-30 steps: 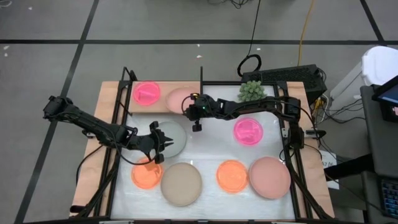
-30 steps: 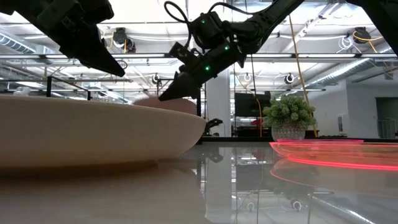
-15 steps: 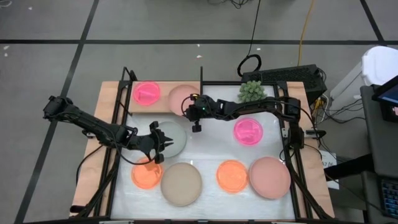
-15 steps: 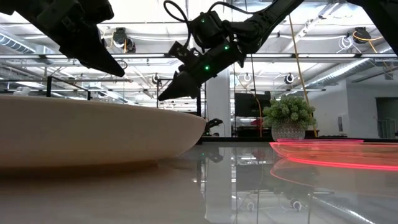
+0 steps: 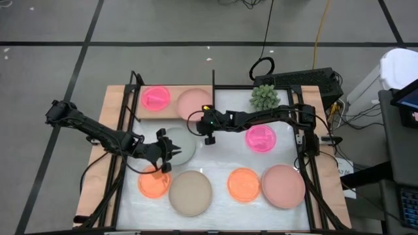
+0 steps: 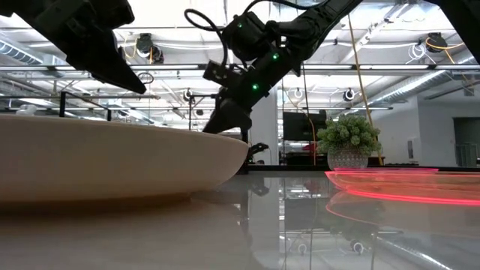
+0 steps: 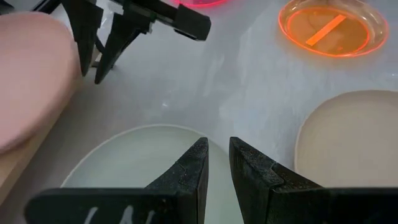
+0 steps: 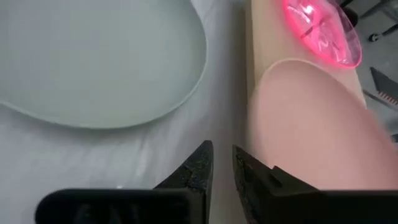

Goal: Place and stack plates onto a shelf
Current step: Put the top brown plate on the shelf

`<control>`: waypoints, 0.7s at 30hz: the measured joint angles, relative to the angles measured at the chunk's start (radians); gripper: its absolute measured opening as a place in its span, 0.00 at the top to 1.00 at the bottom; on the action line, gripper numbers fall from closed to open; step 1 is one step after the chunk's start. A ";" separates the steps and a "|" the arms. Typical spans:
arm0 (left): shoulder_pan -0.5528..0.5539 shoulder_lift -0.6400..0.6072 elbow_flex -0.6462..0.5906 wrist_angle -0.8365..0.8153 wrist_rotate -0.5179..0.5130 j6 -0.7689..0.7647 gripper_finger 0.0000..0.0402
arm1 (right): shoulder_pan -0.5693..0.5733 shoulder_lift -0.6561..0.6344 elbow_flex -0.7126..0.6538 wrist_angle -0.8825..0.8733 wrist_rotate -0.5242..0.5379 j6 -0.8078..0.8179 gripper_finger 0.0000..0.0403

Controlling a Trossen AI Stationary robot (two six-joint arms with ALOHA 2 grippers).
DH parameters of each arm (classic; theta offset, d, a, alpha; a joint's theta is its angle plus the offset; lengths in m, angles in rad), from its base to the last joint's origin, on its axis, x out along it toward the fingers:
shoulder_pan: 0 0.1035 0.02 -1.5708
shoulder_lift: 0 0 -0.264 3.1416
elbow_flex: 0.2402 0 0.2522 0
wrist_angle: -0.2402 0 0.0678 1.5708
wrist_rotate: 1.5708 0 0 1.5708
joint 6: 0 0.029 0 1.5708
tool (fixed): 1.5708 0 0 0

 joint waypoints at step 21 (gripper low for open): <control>0.094 0.000 -0.016 0.041 -0.215 0.161 0.82 | 0.094 -0.159 -0.001 -0.008 0.024 -0.006 0.95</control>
